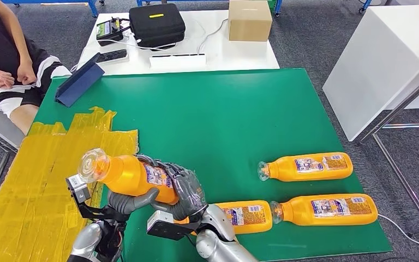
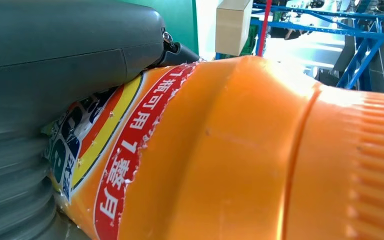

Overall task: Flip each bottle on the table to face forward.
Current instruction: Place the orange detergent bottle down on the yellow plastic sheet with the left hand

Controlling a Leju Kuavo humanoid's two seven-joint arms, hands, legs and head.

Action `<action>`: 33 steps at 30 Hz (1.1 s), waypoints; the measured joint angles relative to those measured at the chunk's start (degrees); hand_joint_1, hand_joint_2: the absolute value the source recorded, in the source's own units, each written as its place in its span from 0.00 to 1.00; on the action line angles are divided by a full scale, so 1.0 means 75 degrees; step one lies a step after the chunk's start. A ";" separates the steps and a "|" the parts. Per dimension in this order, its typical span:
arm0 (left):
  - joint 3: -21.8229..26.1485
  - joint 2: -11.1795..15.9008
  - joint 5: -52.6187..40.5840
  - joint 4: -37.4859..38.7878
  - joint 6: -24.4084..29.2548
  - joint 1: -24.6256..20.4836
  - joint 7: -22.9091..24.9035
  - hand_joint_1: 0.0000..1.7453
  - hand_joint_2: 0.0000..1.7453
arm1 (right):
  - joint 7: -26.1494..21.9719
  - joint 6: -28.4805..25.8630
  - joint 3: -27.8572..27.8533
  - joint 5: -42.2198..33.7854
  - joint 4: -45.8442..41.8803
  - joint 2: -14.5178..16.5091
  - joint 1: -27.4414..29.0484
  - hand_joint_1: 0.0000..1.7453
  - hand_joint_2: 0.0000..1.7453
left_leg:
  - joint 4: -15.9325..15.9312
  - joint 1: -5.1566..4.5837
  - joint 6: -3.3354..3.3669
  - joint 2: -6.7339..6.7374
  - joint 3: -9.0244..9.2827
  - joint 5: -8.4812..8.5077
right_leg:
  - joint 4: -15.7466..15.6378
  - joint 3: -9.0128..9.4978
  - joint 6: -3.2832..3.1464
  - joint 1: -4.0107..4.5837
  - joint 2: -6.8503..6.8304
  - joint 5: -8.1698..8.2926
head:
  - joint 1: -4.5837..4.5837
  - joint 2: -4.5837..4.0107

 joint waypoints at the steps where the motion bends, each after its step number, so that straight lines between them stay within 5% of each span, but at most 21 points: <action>1: 0.0003 0.0000 -0.0004 -0.0005 0.0003 0.0007 -0.0013 1.00 1.00 | 0.0000 -0.0003 0.0000 0.0001 -0.0001 -0.0001 0.0001 1.00 1.00 | 0.0000 0.0000 0.0000 0.0000 0.0000 0.0000 | 0.0000 0.0000 0.0000 0.0000 0.0000 0.0000 | 0.0000 0.0000; 2: 0.0011 -0.0001 -0.0013 -0.0020 0.0008 0.0020 -0.0034 1.00 1.00 | 0.0002 -0.0008 -0.0001 0.0008 -0.0007 -0.0001 0.0004 0.99 1.00 | 0.0000 0.0000 0.0000 0.0000 0.0000 0.0000 | 0.0000 -0.0001 0.0000 0.0000 0.0000 0.0000 | 0.0000 0.0000; 6: 0.0048 -0.0030 -0.0145 -0.0192 0.0157 0.0114 -0.0177 1.00 1.00 | 0.0041 -0.0016 -0.0016 0.0015 -0.0150 -0.0027 0.0067 0.02 1.00 | 0.0000 0.0000 0.0000 -0.0001 0.0000 0.0000 | 0.0000 -0.0002 0.0000 0.0000 0.0000 0.0000 | 0.0000 0.0000; 24: 0.1299 -0.0277 -0.4634 -0.2164 0.4800 0.0498 -0.1083 1.00 1.00 | 0.0125 0.0917 -0.1590 -0.1197 -0.3576 -0.0445 0.1719 0.00 1.00 | 0.0000 0.0000 -0.0001 -0.0005 -0.0006 -0.0001 | -0.0001 -0.0002 -0.0003 0.0001 -0.0001 -0.0002 | 0.0000 0.0000; 28: 0.1771 -0.0259 -0.7422 -0.2189 0.6363 0.0456 -0.0571 1.00 1.00 | 0.0122 0.0987 -0.1922 -0.1172 -0.4108 -0.0470 0.1888 0.00 1.00 | 0.0000 0.0000 -0.0001 -0.0005 -0.0006 -0.0001 | -0.0001 -0.0004 -0.0003 0.0000 -0.0001 -0.0002 | 0.0000 0.0000; 33: 0.2061 -0.0131 -1.0882 -0.1731 0.6474 0.0250 0.1214 1.00 1.00 | 0.0154 0.1070 -0.2236 -0.1110 -0.4613 -0.0482 0.2028 0.00 1.00 | 0.0000 -0.0001 -0.0001 -0.0005 -0.0005 -0.0001 | -0.0001 -0.0005 -0.0003 -0.0001 -0.0001 -0.0002 | 0.0000 0.0000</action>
